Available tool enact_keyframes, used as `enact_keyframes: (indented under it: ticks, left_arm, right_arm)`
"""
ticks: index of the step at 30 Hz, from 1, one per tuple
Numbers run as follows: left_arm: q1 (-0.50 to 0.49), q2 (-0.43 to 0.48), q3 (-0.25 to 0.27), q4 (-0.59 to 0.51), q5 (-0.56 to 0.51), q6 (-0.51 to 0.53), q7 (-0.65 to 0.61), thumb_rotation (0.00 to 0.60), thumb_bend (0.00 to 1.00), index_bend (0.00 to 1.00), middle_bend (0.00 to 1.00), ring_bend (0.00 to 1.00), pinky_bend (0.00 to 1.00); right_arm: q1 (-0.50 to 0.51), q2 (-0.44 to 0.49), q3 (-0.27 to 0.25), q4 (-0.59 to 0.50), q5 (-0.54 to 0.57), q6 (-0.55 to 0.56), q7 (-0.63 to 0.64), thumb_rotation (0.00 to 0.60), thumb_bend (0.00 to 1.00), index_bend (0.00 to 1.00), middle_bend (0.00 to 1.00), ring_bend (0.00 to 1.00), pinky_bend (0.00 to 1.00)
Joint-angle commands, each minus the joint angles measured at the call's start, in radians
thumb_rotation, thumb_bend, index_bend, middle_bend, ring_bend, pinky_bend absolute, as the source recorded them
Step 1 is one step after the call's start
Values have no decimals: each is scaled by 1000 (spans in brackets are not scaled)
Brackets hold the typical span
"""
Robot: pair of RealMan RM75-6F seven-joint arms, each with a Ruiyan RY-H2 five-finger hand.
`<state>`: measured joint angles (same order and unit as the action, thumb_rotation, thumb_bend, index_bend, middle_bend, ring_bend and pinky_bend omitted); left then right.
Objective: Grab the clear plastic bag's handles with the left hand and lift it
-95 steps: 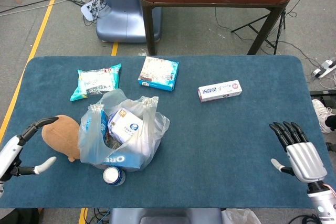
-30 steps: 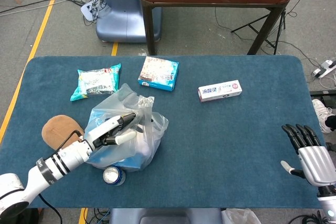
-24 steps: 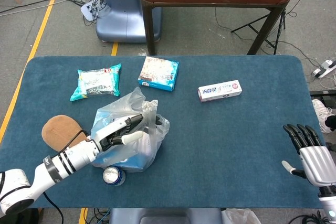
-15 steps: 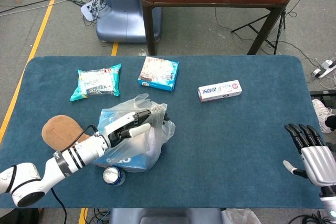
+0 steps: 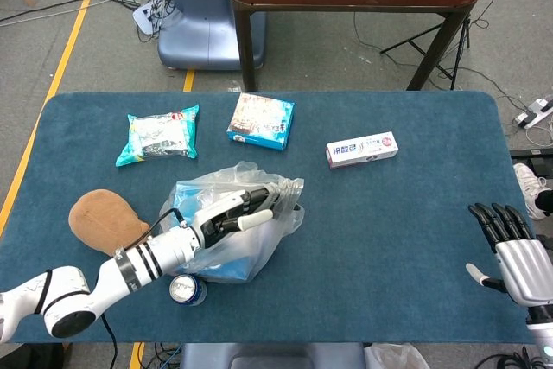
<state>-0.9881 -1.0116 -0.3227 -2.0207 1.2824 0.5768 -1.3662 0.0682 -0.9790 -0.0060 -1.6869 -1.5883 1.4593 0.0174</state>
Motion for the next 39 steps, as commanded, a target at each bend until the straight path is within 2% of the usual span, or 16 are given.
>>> enact_keyframes:
  ticks: [1,11,15,18,25,29,35,39]
  left_arm:
    - [-20,-11,-8,-13,-46,-46,32,315,207,191,224,159,135]
    - [-59,-81,-59,-7,-175,-109,105,316,200,196,236,152,135]
    - [-59,-88,-84,-1,-224,-137,109,290,197,272,281,179,135]
    - [-55,-81,-103,-9,-247,-172,115,248,188,345,303,191,135]
    - [-29,-59,-150,-11,-270,-242,137,240,175,377,382,279,152]
    - [-12,-40,-173,-8,-287,-275,157,230,174,384,422,334,284]
    - [17,-13,-212,-15,-323,-305,188,227,173,432,534,475,561]
    - [25,2,-221,-19,-342,-304,227,238,173,439,550,517,707]
  right_arm:
    - [0,1,0,-2,-1,0,-2,600,189,0,93,0,50]
    - [-1,3,2,-8,1,1,-7,600,189,0,93,0,51]
    - [-3,6,3,-8,4,3,-6,600,189,0,93,0,50]
    - [-4,6,3,-8,5,4,-5,600,189,0,93,0,50]
    - [0,4,6,-9,3,1,-5,600,189,0,94,0,50]
    - [0,6,7,-11,3,2,-8,600,189,0,94,0,50]
    - [2,6,8,-13,3,0,-11,600,189,0,94,0,50]
    - [3,5,9,-14,1,0,-11,600,189,0,94,0,50]
